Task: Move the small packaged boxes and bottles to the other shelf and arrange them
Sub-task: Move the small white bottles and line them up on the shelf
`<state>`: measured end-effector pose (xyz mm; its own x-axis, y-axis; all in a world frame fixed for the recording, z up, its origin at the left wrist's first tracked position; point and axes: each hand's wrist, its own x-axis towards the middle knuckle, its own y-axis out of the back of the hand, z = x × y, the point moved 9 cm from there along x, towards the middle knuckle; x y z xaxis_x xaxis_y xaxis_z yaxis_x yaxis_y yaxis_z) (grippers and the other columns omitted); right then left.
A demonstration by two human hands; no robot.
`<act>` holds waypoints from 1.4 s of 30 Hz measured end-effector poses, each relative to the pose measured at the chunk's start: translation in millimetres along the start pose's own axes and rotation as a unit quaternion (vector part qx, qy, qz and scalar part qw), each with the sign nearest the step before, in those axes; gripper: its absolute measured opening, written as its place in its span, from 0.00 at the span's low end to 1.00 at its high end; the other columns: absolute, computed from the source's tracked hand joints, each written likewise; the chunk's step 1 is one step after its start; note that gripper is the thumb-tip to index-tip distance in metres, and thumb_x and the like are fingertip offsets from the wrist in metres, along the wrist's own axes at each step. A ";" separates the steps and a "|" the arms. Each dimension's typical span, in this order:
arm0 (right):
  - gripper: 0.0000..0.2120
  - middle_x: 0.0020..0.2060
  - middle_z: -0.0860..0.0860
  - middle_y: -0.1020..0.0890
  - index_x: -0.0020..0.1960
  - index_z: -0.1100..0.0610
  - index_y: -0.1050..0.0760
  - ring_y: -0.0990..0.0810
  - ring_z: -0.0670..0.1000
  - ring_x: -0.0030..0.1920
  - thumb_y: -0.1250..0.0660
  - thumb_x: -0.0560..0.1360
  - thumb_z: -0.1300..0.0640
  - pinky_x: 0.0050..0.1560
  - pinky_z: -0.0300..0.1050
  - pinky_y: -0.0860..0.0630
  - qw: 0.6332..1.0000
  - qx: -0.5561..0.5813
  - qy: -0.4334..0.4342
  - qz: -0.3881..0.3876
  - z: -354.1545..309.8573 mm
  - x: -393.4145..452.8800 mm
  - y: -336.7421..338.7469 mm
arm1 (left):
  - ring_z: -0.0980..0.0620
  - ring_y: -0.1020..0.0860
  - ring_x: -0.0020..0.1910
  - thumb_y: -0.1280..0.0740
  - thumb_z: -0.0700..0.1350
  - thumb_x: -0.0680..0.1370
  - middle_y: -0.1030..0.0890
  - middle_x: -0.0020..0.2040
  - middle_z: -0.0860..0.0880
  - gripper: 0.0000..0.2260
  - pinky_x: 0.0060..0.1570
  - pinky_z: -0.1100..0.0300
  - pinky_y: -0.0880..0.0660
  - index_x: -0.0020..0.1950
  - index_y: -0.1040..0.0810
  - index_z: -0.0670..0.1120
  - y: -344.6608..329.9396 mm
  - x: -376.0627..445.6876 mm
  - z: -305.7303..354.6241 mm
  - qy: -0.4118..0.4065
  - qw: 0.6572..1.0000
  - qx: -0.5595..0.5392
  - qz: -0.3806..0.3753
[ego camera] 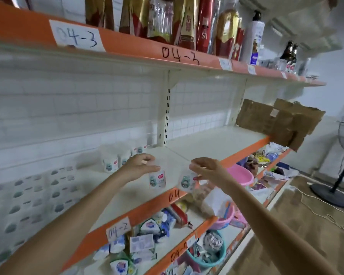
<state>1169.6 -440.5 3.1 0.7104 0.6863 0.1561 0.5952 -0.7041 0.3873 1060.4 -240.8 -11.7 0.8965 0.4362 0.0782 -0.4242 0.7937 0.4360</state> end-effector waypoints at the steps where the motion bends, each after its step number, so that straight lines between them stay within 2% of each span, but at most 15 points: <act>1: 0.12 0.50 0.54 0.20 0.54 0.58 0.24 0.19 0.52 0.47 0.29 0.72 0.57 0.49 0.50 0.19 1.000 0.001 0.001 -0.005 0.4 21.7 2.2 | 0.51 0.24 0.55 0.27 0.55 0.61 0.23 0.59 0.49 0.25 0.55 0.59 0.28 0.56 0.24 0.49 8.3 14.1 2.9 -0.001 1.000 0.027 0.007; 4: 0.10 0.51 0.54 0.19 0.50 0.55 0.23 0.19 0.54 0.50 0.27 0.70 0.56 0.52 0.53 0.20 1.000 -0.010 0.010 -0.025 4.4 83.9 0.5 | 0.52 0.26 0.51 0.27 0.54 0.64 0.24 0.57 0.49 0.25 0.43 0.61 0.30 0.58 0.25 0.49 29.8 53.0 10.9 -0.008 0.996 0.079 0.035; 6: 0.14 0.52 0.54 0.20 0.53 0.57 0.22 0.19 0.53 0.51 0.27 0.69 0.54 0.53 0.51 0.21 0.998 -0.040 0.021 -0.053 6.7 121.3 -10.3 | 0.51 0.27 0.49 0.27 0.49 0.70 0.25 0.58 0.49 0.21 0.39 0.60 0.31 0.61 0.26 0.47 41.6 77.3 12.3 -0.009 0.992 0.118 0.051; 8: 0.19 0.55 0.51 0.21 0.59 0.58 0.23 0.19 0.51 0.51 0.28 0.70 0.53 0.52 0.45 0.22 0.993 -0.077 0.039 -0.081 5.3 153.5 -24.3 | 0.49 0.25 0.50 0.28 0.47 0.71 0.26 0.60 0.49 0.20 0.43 0.58 0.28 0.61 0.26 0.45 52.5 101.1 10.3 -0.005 0.987 0.151 0.063; 11: 0.22 0.56 0.51 0.22 0.64 0.59 0.27 0.21 0.50 0.53 0.30 0.73 0.54 0.53 0.41 0.26 0.986 -0.103 0.070 -0.114 6.5 195.5 -45.9 | 0.51 0.25 0.51 0.27 0.49 0.70 0.26 0.61 0.50 0.23 0.44 0.62 0.29 0.63 0.26 0.46 62.4 128.1 2.2 0.023 0.979 0.188 0.074; 13: 0.21 0.55 0.51 0.22 0.64 0.59 0.27 0.23 0.50 0.52 0.31 0.73 0.54 0.54 0.41 0.28 0.977 -0.130 0.102 -0.135 8.4 219.4 -59.9 | 0.51 0.25 0.54 0.27 0.50 0.69 0.26 0.62 0.50 0.25 0.48 0.63 0.30 0.64 0.27 0.46 67.7 141.5 -7.3 0.040 0.971 0.219 0.089; 17: 0.17 0.50 0.47 0.24 0.60 0.59 0.25 0.25 0.48 0.47 0.31 0.74 0.54 0.52 0.39 0.31 0.964 -0.123 0.123 -0.203 20.6 253.9 -86.3 | 0.49 0.31 0.63 0.27 0.56 0.68 0.27 0.63 0.51 0.28 0.62 0.55 0.32 0.65 0.27 0.50 77.2 156.7 -29.3 0.090 0.950 0.283 0.099; 21: 0.14 0.48 0.53 0.22 0.58 0.63 0.24 0.23 0.45 0.45 0.31 0.74 0.60 0.49 0.35 0.28 0.951 -0.107 0.155 -0.245 28.8 267.2 -103.6 | 0.50 0.36 0.63 0.30 0.60 0.69 0.27 0.60 0.54 0.27 0.57 0.57 0.38 0.65 0.28 0.54 79.6 160.9 -42.1 0.109 0.923 0.353 0.105; 23: 0.18 0.51 0.50 0.23 0.62 0.61 0.26 0.23 0.41 0.46 0.31 0.74 0.60 0.49 0.28 0.28 0.944 -0.092 0.170 -0.266 30.9 269.4 -110.2 | 0.50 0.36 0.62 0.30 0.61 0.69 0.27 0.60 0.55 0.26 0.54 0.57 0.40 0.65 0.28 0.55 78.9 158.9 -43.2 0.107 0.916 0.367 0.121; 24: 0.21 0.55 0.49 0.24 0.65 0.60 0.29 0.24 0.43 0.49 0.31 0.73 0.59 0.51 0.28 0.28 0.941 -0.089 0.176 -0.273 31.4 270.3 -112.9 | 0.51 0.36 0.62 0.31 0.59 0.70 0.26 0.60 0.55 0.25 0.54 0.58 0.41 0.65 0.28 0.54 77.1 157.4 -41.3 0.104 0.913 0.374 0.127; 27: 0.23 0.57 0.53 0.25 0.66 0.61 0.31 0.24 0.49 0.51 0.30 0.73 0.60 0.54 0.34 0.26 0.936 -0.078 0.192 -0.284 35.6 274.3 -121.1 | 0.52 0.36 0.62 0.32 0.57 0.72 0.26 0.62 0.55 0.24 0.55 0.58 0.43 0.65 0.29 0.51 72.7 152.4 -39.1 0.102 0.898 0.403 0.141; 31: 0.17 0.51 0.52 0.22 0.60 0.60 0.25 0.22 0.49 0.46 0.29 0.72 0.61 0.44 0.28 0.27 0.944 -0.037 0.186 -0.270 41.2 279.4 -122.3 | 0.52 0.36 0.62 0.33 0.58 0.72 0.26 0.63 0.55 0.23 0.55 0.59 0.44 0.66 0.29 0.52 66.7 145.5 -43.7 0.109 0.878 0.441 0.153; 34: 0.15 0.50 0.49 0.22 0.58 0.57 0.24 0.22 0.49 0.47 0.29 0.72 0.60 0.46 0.31 0.26 0.945 -0.013 0.179 -0.275 42.7 278.8 -122.9 | 0.52 0.37 0.63 0.34 0.57 0.73 0.28 0.64 0.55 0.21 0.55 0.58 0.45 0.64 0.29 0.54 64.1 143.6 -40.2 0.095 0.857 0.478 0.167; 38: 0.15 0.49 0.45 0.21 0.57 0.54 0.23 0.22 0.46 0.52 0.29 0.72 0.60 0.52 0.35 0.25 0.944 -0.004 0.182 -0.274 45.9 276.9 -124.2 | 0.52 0.36 0.64 0.36 0.57 0.74 0.28 0.65 0.55 0.18 0.58 0.57 0.45 0.63 0.28 0.56 60.7 141.4 -42.8 0.099 0.859 0.475 0.164; 42: 0.14 0.48 0.46 0.21 0.56 0.55 0.23 0.21 0.48 0.49 0.27 0.70 0.57 0.46 0.33 0.25 0.954 -0.009 0.180 -0.238 44.5 278.4 -122.7 | 0.53 0.34 0.65 0.38 0.55 0.76 0.29 0.66 0.55 0.16 0.60 0.57 0.46 0.64 0.27 0.56 59.6 140.3 -42.7 0.092 0.863 0.470 0.161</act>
<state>1311.1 -171.1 -41.4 0.1834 0.9481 0.2596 0.8092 -0.2956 0.5078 1155.5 -114.3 -13.0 0.6795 0.6987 0.2239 -0.2774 -0.0378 0.9600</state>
